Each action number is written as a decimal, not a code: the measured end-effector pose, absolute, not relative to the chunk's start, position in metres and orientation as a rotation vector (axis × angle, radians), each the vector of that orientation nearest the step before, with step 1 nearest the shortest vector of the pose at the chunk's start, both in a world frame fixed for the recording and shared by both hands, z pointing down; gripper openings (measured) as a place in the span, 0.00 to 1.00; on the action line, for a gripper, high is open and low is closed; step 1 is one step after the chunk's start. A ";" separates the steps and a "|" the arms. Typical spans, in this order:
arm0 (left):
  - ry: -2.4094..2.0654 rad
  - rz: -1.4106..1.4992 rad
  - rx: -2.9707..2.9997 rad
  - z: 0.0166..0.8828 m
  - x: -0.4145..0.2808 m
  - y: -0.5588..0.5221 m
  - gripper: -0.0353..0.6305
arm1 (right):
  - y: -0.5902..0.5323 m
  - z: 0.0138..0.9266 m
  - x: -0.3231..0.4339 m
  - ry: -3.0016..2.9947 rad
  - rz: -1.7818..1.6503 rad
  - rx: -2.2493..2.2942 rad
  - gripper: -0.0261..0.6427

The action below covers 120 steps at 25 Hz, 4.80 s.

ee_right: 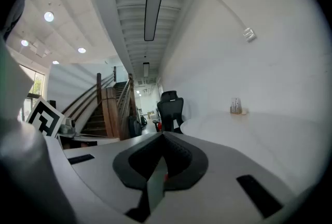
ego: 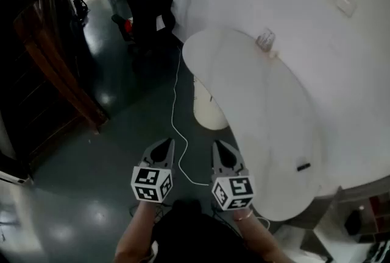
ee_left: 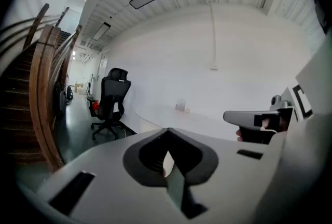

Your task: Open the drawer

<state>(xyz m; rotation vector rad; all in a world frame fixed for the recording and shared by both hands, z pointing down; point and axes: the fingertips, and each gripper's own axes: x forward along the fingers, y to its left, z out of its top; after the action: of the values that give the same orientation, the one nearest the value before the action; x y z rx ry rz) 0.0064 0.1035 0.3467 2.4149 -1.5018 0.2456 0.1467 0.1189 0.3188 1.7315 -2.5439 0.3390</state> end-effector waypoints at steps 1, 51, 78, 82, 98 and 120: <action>-1.503 0.252 2.415 0.347 0.007 0.103 0.06 | 0.119 0.319 0.147 -2.549 0.344 1.735 0.04; -1.311 0.431 2.469 0.408 -0.081 -0.168 0.06 | -0.138 0.372 0.056 -2.258 0.481 1.973 0.04; -1.092 0.612 2.434 0.690 -0.013 -0.297 0.21 | -0.233 0.643 0.065 -1.986 0.695 1.783 0.04; -1.064 0.628 2.415 0.731 -0.002 -0.299 0.23 | -0.236 0.684 0.076 -1.924 0.682 1.737 0.04; -0.951 0.726 2.418 0.827 0.046 -0.344 0.27 | -0.256 0.761 0.089 -1.869 0.702 1.658 0.04; -0.659 0.956 2.517 0.884 0.113 -0.382 0.25 | -0.268 0.805 0.124 -1.798 0.750 1.644 0.04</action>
<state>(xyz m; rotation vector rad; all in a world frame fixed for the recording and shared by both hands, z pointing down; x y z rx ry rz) 0.1125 -0.3821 0.8839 2.5170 -0.6594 0.9559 0.1239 -0.2685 0.8046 1.6443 -1.7978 0.7504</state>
